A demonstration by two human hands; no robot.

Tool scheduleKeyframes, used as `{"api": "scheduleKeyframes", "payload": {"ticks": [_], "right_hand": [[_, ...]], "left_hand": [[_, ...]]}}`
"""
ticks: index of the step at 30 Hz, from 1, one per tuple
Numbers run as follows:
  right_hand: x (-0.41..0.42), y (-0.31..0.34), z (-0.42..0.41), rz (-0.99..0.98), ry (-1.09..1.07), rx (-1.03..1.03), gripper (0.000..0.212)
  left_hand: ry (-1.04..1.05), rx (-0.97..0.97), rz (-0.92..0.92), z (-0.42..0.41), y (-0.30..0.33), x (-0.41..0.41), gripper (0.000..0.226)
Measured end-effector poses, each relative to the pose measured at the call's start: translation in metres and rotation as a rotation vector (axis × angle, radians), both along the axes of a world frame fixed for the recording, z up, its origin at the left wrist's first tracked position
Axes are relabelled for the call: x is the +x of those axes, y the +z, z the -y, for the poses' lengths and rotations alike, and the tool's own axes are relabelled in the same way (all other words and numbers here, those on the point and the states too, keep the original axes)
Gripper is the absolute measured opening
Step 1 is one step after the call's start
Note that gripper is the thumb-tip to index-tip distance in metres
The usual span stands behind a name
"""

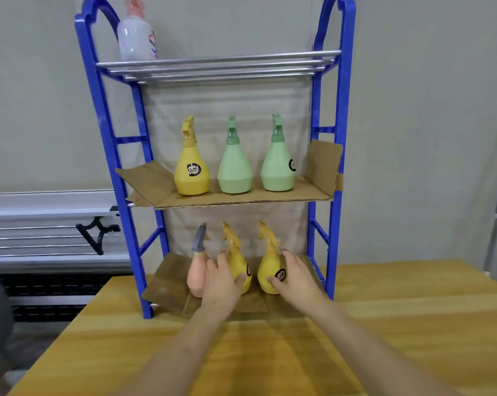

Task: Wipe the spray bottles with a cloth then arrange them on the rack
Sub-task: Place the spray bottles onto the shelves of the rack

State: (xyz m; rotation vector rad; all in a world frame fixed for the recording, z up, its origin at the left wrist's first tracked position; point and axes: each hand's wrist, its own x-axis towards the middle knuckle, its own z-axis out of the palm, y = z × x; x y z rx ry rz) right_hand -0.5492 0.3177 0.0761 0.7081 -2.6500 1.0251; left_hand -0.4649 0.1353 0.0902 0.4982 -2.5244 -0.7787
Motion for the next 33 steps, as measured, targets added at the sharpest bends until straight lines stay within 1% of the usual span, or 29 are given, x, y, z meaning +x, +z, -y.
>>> {"api": "scheduleKeyframes", "payload": {"ticks": [2,5,8,12,17,19,21,26,30,33], "right_hand": [[-0.009,-0.004,0.005,0.091,0.040,0.009,0.096],[-0.022,-0.013,0.009,0.200,0.098,-0.023,0.105],[-0.028,-0.027,0.012,0.181,0.038,-0.088,0.099],[-0.029,-0.032,0.016,0.116,-0.037,-0.158,0.094],[-0.028,-0.026,0.015,0.082,-0.110,-0.143,0.090],[-0.029,-0.024,0.009,0.061,-0.166,-0.152,0.086],[-0.033,-0.025,0.003,0.053,-0.208,-0.170,0.087],[-0.036,-0.025,0.002,0.075,-0.206,-0.154,0.091],[-0.036,-0.028,0.001,0.074,-0.186,-0.173,0.092],[-0.039,-0.029,-0.001,0.092,-0.175,-0.188,0.094]], "left_hand": [[-0.005,0.004,0.031,0.000,-0.007,-0.012,0.087],[0.032,-0.072,0.080,-0.002,-0.012,-0.023,0.098],[0.104,-0.141,0.063,-0.004,-0.019,-0.026,0.100],[0.138,-0.213,0.020,-0.005,-0.026,-0.027,0.094],[0.119,-0.193,0.058,-0.002,-0.018,-0.027,0.097],[0.113,-0.175,0.066,-0.003,-0.015,-0.026,0.097],[0.111,-0.169,0.070,-0.003,-0.014,-0.026,0.096],[0.115,-0.153,0.071,-0.005,-0.015,-0.026,0.095],[0.087,-0.112,0.041,-0.002,-0.017,-0.027,0.094],[0.051,-0.119,0.029,0.003,-0.017,-0.030,0.094]]}}
